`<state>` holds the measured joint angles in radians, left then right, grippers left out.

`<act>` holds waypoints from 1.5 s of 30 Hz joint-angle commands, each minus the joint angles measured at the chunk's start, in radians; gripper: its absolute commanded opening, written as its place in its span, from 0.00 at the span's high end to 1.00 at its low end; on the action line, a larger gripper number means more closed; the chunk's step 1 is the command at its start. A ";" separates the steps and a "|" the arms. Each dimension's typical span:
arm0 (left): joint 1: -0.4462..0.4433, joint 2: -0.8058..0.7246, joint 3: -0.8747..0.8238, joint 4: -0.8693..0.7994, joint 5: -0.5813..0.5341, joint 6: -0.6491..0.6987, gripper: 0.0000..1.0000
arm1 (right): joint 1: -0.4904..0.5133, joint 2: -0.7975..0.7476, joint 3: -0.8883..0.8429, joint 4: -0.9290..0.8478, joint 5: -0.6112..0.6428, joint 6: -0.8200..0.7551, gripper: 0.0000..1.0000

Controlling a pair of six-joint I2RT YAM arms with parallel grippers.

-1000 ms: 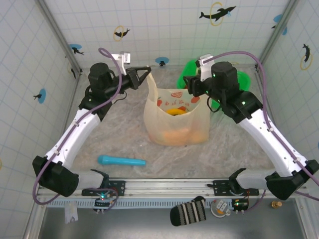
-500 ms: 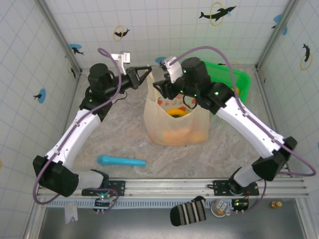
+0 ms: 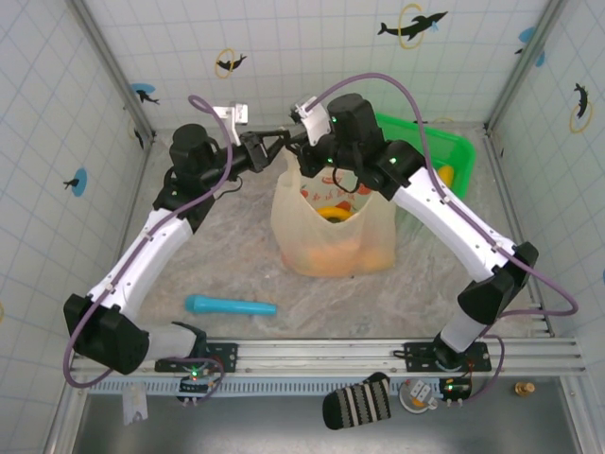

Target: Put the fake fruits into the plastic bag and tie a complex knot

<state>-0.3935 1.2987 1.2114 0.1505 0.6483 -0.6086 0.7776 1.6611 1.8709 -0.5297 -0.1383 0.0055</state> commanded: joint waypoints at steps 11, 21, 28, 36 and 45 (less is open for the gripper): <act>0.001 -0.206 -0.053 -0.074 -0.199 0.220 0.27 | -0.062 -0.150 -0.162 0.122 -0.135 -0.006 1.00; -0.062 -0.304 -0.383 0.061 -0.022 0.247 0.35 | -0.064 -0.384 -0.588 0.518 -0.159 0.139 1.00; -0.248 -0.258 -0.365 -0.040 -0.140 0.526 0.25 | -0.043 -0.394 -0.618 0.534 -0.171 0.177 1.00; -0.314 -0.187 -0.332 0.048 -0.290 0.619 0.52 | -0.001 -0.371 -0.540 0.448 -0.082 0.196 1.00; -0.375 -0.167 -0.351 0.129 -0.339 0.735 1.00 | 0.035 -0.319 -0.428 0.285 0.024 0.298 0.80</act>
<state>-0.7559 1.1198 0.8394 0.2352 0.3382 0.0601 0.8047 1.3140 1.3720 -0.1783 -0.1638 0.2581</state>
